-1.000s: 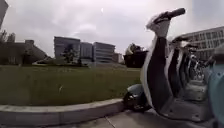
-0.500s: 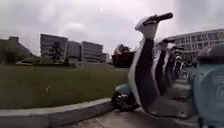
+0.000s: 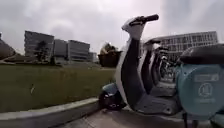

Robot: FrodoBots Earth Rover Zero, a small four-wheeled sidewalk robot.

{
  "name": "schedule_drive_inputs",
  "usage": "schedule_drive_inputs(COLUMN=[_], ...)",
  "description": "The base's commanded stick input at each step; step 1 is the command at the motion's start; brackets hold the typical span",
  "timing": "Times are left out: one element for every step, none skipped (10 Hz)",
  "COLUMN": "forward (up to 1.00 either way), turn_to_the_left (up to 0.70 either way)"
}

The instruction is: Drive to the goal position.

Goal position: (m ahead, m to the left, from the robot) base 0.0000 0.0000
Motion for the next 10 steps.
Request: schedule_drive_inputs(forward=[0.0, 0.0, 0.0, 0.0, 0.0, 0.0, 0.0, 0.0, 0.0, 0.0], turn_to_the_left=[-0.5, -0.5, -0.5, -0.5, -0.5, -0.5, -0.5, -0.5, -0.5, -0.5])
